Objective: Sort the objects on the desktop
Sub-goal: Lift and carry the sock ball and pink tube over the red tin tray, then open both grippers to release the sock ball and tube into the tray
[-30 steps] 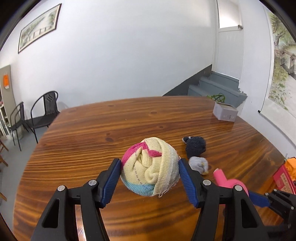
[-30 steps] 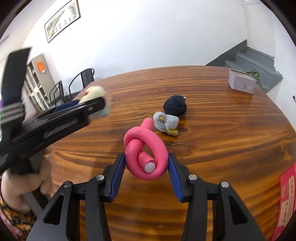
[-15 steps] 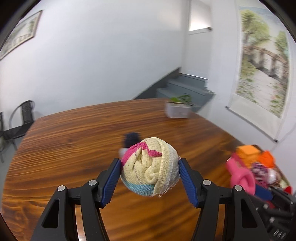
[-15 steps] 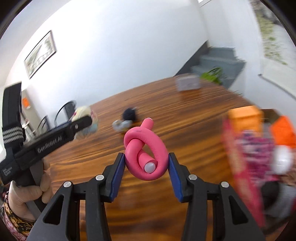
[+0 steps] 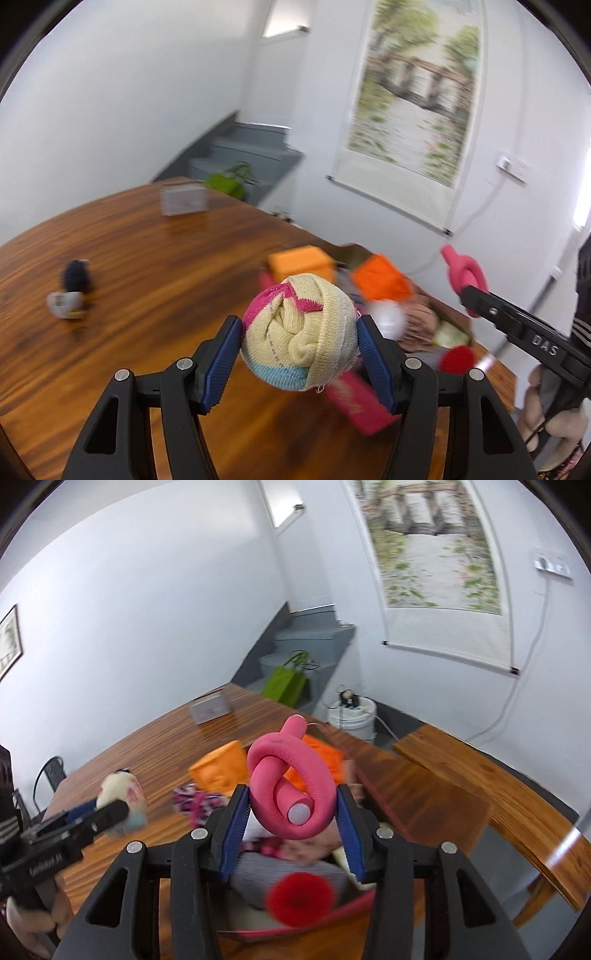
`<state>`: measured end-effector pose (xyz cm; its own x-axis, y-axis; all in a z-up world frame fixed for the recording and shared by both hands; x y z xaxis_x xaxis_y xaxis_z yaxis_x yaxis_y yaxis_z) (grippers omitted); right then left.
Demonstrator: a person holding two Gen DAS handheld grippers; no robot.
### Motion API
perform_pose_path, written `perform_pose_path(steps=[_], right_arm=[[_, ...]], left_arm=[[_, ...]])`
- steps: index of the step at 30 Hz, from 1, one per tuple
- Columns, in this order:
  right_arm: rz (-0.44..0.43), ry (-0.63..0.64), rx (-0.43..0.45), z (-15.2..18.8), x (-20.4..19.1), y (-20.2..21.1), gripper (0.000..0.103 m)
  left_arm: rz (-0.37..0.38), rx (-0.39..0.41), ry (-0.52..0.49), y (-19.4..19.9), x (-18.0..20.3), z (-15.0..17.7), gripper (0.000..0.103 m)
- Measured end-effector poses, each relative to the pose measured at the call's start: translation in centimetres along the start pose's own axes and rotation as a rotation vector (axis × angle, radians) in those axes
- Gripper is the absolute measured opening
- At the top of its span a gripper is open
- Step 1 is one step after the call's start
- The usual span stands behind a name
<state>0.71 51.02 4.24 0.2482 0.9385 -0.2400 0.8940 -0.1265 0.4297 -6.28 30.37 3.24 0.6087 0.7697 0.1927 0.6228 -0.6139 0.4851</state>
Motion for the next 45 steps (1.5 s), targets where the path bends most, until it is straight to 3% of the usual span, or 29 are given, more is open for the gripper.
perform_pose_path(steps=[5, 11, 14, 19, 22, 29, 34, 38, 43, 45], right_arm=[[0.013, 0.003, -0.008, 0.3, 1.0, 0.2, 0.051], [0.017, -0.007, -0.006, 0.4, 2.3, 0.3, 0.050], [0.005, -0.019, -0.007, 0.2, 2.7, -0.1, 0.050], [-0.041, -0.034, -0.022, -0.5, 2.9, -1.2, 0.050], [-0.075, -0.052, -0.034, -0.8, 2.9, -1.8, 0.051], [-0.091, -0.034, -0.106, 0.0, 1.9, -3.7, 0.052], [-0.053, -0.056, -0.123, 0.3, 1.7, -4.3, 0.059], [-0.043, -0.052, -0.064, -0.3, 0.7, -2.8, 0.062], [-0.063, -0.018, 0.001, -0.9, -2.5, -1.7, 0.068], [-0.115, 0.005, 0.004, -0.9, -4.8, -1.8, 0.070]], left_arm=[[0.079, -0.020, -0.055, -1.5, 3.9, -0.1, 0.065], [0.121, -0.094, -0.117, -4.2, 6.9, 1.0, 0.066], [0.121, -0.111, -0.108, -5.3, 6.7, 1.5, 0.067], [0.185, -0.133, -0.058, -4.4, 5.7, 1.5, 0.071], [0.207, -0.094, -0.039, -3.2, 5.6, 0.9, 0.082], [0.204, -0.036, -0.022, -0.6, 4.2, 0.3, 0.082], [0.160, -0.018, 0.015, 0.7, 1.4, 0.4, 0.082], [0.100, 0.023, 0.039, 2.1, -1.3, 0.7, 0.082], [-0.024, 0.046, 0.103, 4.2, -6.4, 1.9, 0.082], [-0.085, 0.056, 0.131, 5.3, -8.5, 2.5, 0.082]])
Point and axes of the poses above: each gripper's, at about its wrist camera, not at the fingertips, and y roughly against the way its jaws point, x to its right, z to its underside, the point moved 2 cm from there along -y, roughly the way its jaws point, and after that the axes turned 4 degrees about x, right-handed, at the moved point
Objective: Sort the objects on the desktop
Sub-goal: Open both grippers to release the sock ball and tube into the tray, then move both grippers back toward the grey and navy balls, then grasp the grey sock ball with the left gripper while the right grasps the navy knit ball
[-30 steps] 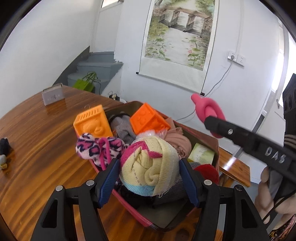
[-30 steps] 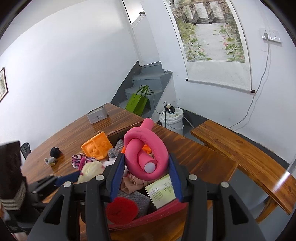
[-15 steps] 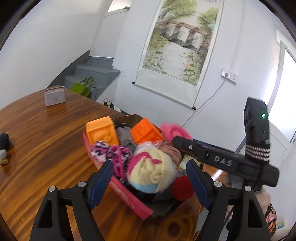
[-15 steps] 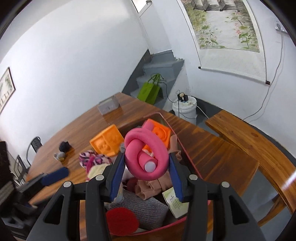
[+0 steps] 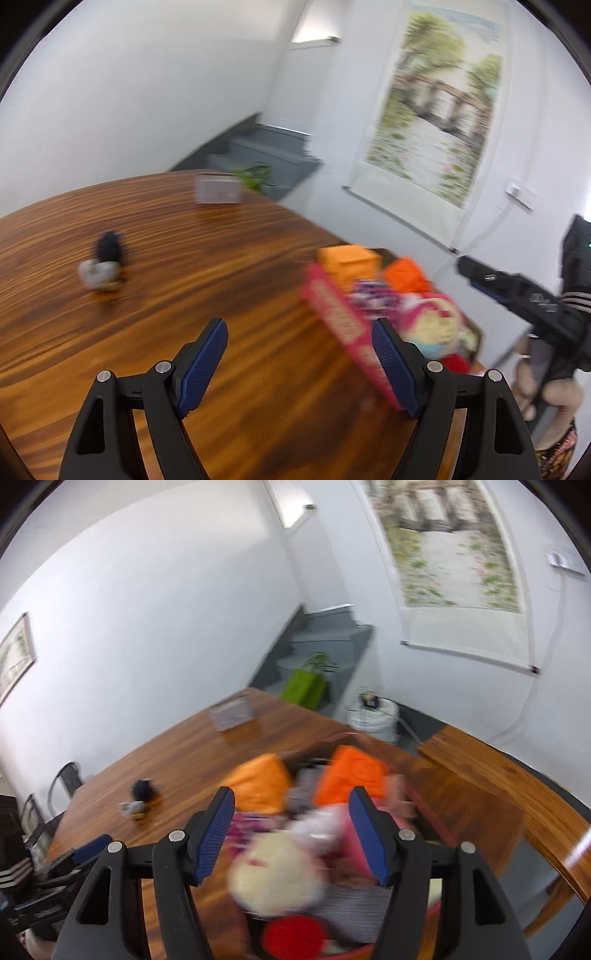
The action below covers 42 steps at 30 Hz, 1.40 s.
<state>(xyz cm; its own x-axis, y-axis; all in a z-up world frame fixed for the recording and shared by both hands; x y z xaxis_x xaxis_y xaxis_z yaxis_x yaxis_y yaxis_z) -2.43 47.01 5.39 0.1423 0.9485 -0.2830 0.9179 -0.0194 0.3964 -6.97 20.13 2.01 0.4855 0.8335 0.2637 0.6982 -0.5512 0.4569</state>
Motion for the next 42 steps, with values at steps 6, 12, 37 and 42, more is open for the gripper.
perform_pose_path(steps=[6, 12, 37, 42], right_arm=[[-0.136, 0.092, -0.052, 1.8, -7.6, -2.5, 0.078], [-0.224, 0.135, -0.151, 4.5, -13.3, -6.0, 0.078], [-0.176, 0.114, -0.168, 6.1, -17.5, -12.7, 0.078], [-0.173, 0.064, -0.164, 5.3, -16.3, -12.6, 0.078]], left_arm=[[-0.186, 0.038, 0.052, 2.4, -6.4, 1.2, 0.082], [-0.317, 0.051, 0.079, 5.1, -11.6, 2.5, 0.082], [-0.435, -0.122, 0.084, -9.5, -19.8, -2.7, 0.082], [-0.418, -0.178, 0.117, -12.4, -20.3, -2.9, 0.082]])
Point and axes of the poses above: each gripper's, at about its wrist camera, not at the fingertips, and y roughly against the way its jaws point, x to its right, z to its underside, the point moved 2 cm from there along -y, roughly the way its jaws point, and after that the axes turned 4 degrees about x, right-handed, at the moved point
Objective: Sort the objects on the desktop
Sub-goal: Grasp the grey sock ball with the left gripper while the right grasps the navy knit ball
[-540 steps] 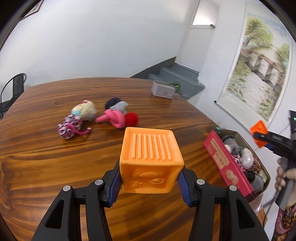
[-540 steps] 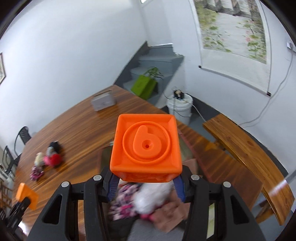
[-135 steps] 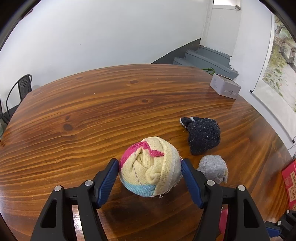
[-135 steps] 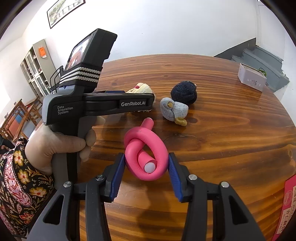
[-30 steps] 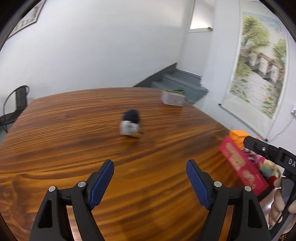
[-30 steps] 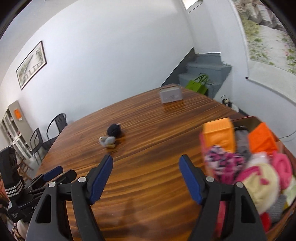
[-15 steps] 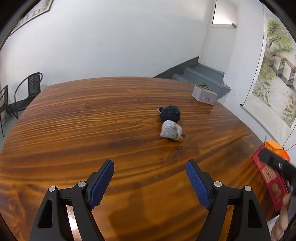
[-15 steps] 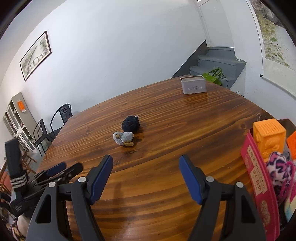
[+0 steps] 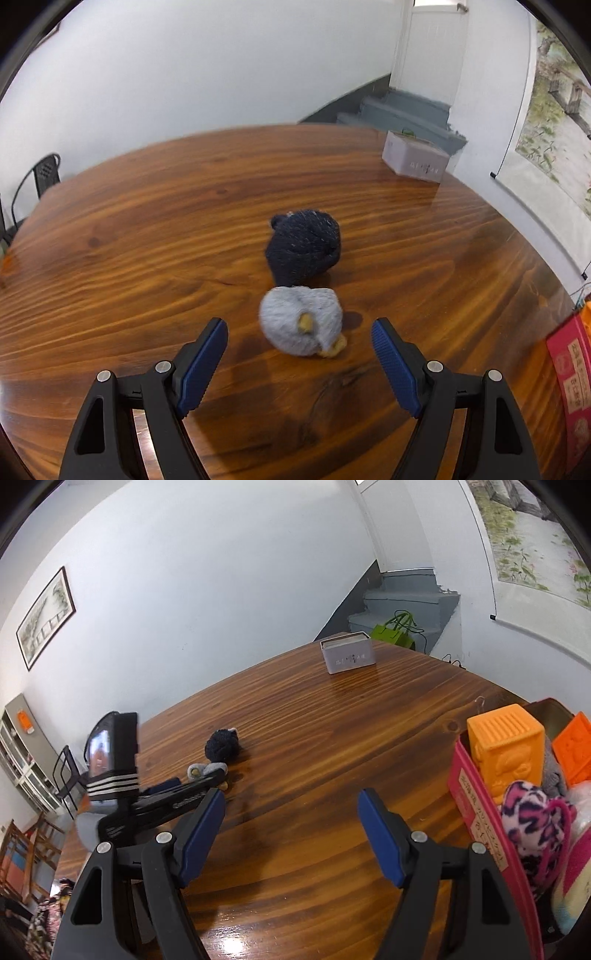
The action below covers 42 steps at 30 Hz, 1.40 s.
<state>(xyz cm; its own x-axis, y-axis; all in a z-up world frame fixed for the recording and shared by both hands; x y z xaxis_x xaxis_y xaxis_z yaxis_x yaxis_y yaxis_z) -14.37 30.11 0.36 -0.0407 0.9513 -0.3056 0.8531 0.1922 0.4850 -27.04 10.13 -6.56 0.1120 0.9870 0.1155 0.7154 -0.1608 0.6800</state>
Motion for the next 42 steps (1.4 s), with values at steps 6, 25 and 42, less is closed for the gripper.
perform_pose_path(steps=[6, 25, 42], right_arm=[[-0.024, 0.002, 0.000, 0.1, -0.2, 0.1, 0.078], [-0.129, 0.177, -0.181, -1.7, -8.2, -8.8, 0.078], [0.064, 0.264, -0.334, -1.7, -12.0, -24.6, 0.056]], left_arm=[[0.000, -0.053, 0.005, -1.0, 0.1, 0.0, 0.042], [-0.023, 0.056, 0.159, 8.5, -9.0, 4.7, 0.042], [-0.100, 0.057, 0.240, 7.8, -13.6, 5.0, 0.042]])
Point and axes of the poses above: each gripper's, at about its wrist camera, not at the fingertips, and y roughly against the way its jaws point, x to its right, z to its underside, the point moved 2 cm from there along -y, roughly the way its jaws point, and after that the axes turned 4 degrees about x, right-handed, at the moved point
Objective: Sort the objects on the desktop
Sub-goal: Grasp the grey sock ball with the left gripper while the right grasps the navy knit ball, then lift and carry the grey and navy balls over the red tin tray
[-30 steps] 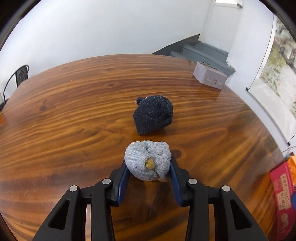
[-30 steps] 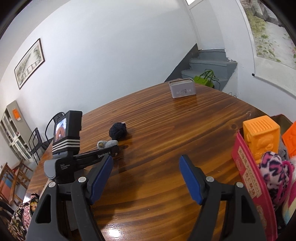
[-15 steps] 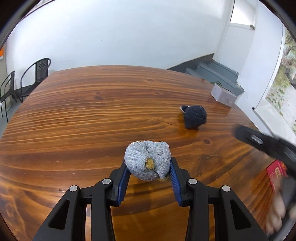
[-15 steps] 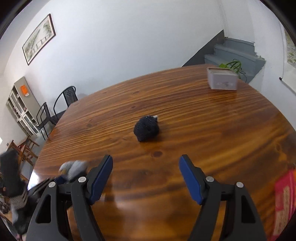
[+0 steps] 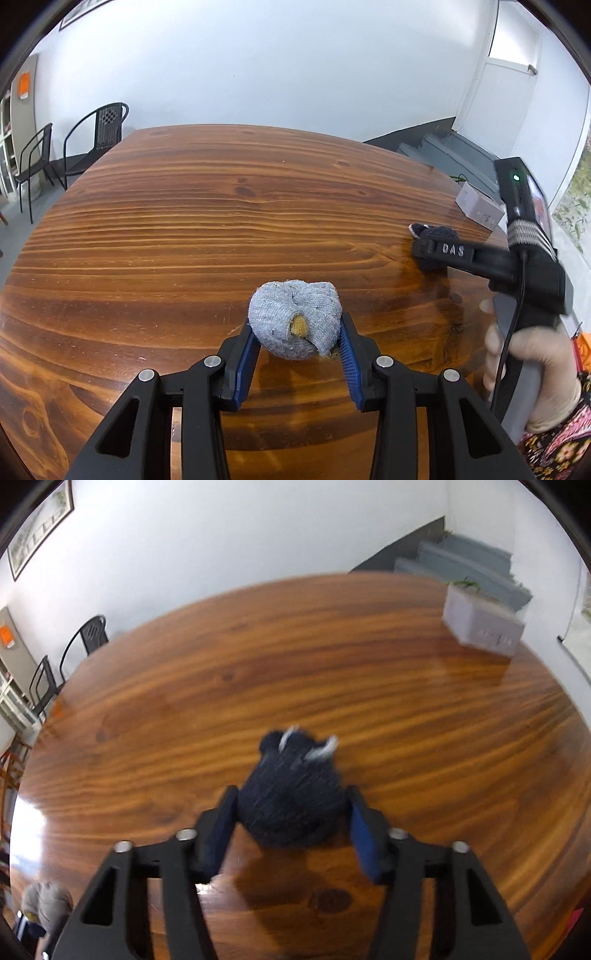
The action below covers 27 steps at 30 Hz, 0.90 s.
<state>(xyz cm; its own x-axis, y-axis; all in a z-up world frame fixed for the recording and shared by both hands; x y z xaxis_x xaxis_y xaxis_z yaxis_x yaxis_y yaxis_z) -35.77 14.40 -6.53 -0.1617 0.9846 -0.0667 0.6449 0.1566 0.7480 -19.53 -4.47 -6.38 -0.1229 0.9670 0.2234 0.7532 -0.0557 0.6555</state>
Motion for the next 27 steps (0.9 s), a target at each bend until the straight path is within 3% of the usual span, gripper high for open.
perform_pose_path(steps=[3, 11, 16, 27], right_arm=[[0.031, 0.046, 0.021, 0.8, -0.3, 0.5, 0.052], [-0.059, 0.023, 0.072, 3.2, -0.1, 6.2, 0.051], [-0.062, 0.021, 0.088, 5.3, 0.5, 9.2, 0.051], [-0.044, -0.001, 0.226, 11.1, 4.8, 20.3, 0.051]], left_arm=[[0.006, -0.009, -0.002, -0.2, 0.3, 0.2, 0.042], [0.033, 0.022, -0.034, 0.9, 1.9, 0.1, 0.042], [0.063, 0.036, -0.068, 2.0, 3.9, 0.5, 0.042], [0.148, 0.053, -0.155, 5.5, 9.4, 3.1, 0.042]])
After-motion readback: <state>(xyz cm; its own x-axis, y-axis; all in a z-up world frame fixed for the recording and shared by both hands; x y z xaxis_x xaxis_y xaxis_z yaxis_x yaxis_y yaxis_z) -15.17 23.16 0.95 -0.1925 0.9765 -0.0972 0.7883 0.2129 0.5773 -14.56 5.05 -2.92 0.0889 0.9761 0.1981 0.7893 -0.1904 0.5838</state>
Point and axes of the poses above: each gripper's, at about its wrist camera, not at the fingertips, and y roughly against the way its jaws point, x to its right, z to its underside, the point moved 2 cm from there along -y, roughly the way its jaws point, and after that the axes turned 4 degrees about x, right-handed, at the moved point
